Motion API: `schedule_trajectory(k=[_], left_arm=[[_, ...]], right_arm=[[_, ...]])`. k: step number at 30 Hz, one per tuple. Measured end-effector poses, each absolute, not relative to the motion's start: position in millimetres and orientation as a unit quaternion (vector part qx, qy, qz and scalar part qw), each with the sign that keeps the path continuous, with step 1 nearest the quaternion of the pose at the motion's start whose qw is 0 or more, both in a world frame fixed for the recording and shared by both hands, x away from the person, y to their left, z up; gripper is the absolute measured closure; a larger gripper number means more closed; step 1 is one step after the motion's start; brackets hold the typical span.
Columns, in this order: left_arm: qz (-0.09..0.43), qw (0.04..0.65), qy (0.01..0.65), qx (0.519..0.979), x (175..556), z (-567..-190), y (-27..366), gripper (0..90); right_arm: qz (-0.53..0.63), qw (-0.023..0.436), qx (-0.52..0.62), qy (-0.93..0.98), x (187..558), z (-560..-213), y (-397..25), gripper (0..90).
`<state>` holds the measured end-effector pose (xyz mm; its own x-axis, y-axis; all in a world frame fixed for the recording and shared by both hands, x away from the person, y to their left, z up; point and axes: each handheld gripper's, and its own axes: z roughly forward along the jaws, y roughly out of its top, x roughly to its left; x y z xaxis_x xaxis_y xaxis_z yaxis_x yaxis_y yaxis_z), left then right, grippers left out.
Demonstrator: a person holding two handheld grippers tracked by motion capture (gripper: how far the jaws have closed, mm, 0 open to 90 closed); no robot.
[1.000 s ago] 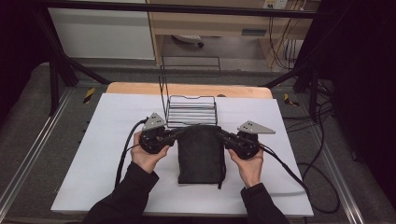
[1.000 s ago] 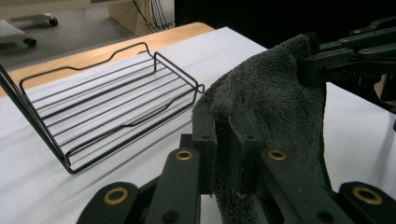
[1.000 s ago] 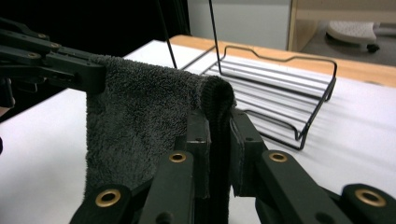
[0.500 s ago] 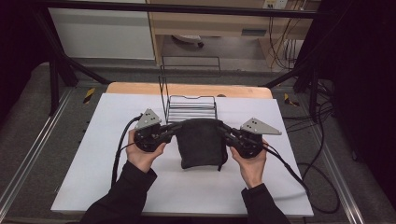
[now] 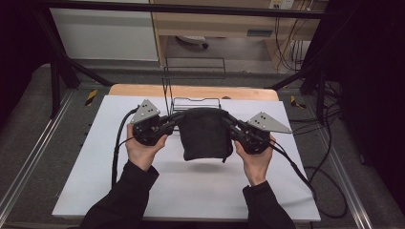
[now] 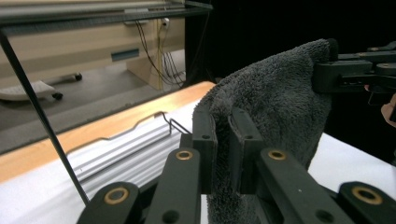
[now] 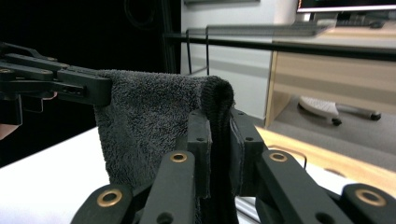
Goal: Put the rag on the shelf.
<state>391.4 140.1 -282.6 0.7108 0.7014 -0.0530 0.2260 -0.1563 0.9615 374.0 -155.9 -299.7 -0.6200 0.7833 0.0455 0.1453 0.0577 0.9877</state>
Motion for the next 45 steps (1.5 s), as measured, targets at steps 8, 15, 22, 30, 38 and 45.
schedule_trajectory(k=[8,15,22,30,38,45], left_arm=[[0.227,0.587,0.312,0.712,397.5,-261.5,142.2,82.2],[0.24,0.601,0.315,0.694,404.1,-244.3,145.9,82.3],[0.256,0.614,0.314,0.677,410.7,-222.8,150.5,82.4],[0.272,0.625,0.31,0.662,421.8,-197.5,154.6,82.4],[0.28,0.632,0.312,0.652,433.9,-177.7,156.3,82.4],[0.289,0.64,0.314,0.639,441.7,-167.5,155.9,82.4]], right_arm=[[0.611,0.296,0.337,0.652,377.5,-280.8,-150.9,81.0],[0.622,0.309,0.334,0.637,385.0,-264.7,-144.2,81.0],[0.629,0.323,0.325,0.628,394.3,-242.5,-137.0,81.1],[0.637,0.341,0.314,0.616,405.1,-214.9,-130.6,81.1],[0.637,0.355,0.31,0.61,419.0,-189.7,-125.3,81.1],[0.643,0.358,0.315,0.6,429.8,-179.6,-122.6,81.2]])
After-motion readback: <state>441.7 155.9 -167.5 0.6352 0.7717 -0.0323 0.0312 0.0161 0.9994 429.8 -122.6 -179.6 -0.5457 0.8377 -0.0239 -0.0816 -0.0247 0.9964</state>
